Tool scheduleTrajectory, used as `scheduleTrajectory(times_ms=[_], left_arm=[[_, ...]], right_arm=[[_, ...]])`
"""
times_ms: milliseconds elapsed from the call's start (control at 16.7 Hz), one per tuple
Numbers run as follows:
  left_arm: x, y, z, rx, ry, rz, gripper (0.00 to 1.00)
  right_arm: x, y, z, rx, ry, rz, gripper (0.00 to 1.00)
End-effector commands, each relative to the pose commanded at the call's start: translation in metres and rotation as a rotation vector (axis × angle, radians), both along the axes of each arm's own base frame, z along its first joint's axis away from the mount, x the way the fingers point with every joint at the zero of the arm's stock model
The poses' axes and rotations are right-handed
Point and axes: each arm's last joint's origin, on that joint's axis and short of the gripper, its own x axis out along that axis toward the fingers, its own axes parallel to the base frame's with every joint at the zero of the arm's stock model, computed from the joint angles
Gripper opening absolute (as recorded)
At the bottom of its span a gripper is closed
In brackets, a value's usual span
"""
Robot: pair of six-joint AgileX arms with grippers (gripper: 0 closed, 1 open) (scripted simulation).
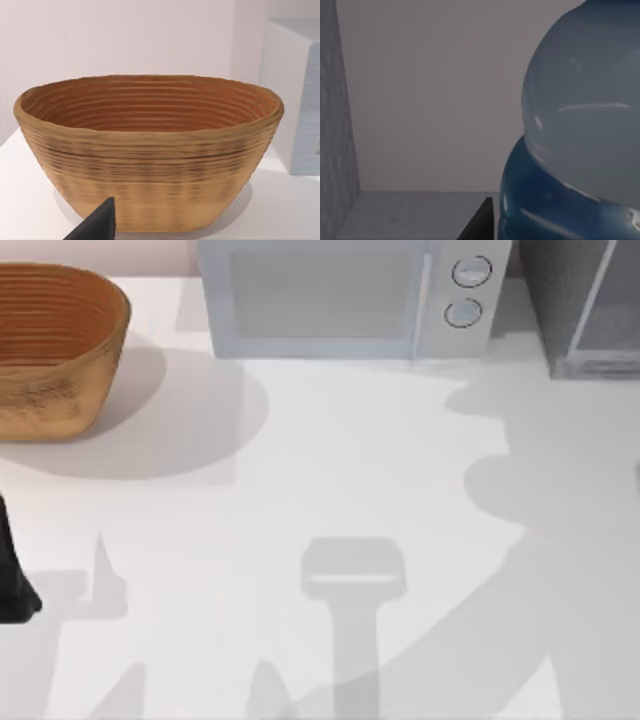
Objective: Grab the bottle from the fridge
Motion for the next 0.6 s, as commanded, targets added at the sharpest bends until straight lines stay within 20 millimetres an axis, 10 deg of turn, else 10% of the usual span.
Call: scheduleTrajectory(times_ms=[360, 600], left_arm=[[0.0, 0.0, 0.0, 0.0, 0.0, 0.0, 1.0], [0.0, 0.0, 0.0, 0.0, 0.0, 0.0, 1.0]], right_arm=[[-0.066, 0.003, -0.009, 0.01, 0.028, 0.005, 0.0], [-0.076, 0.004, -0.007, 0.008, 0.017, 0.007, 0.0]])
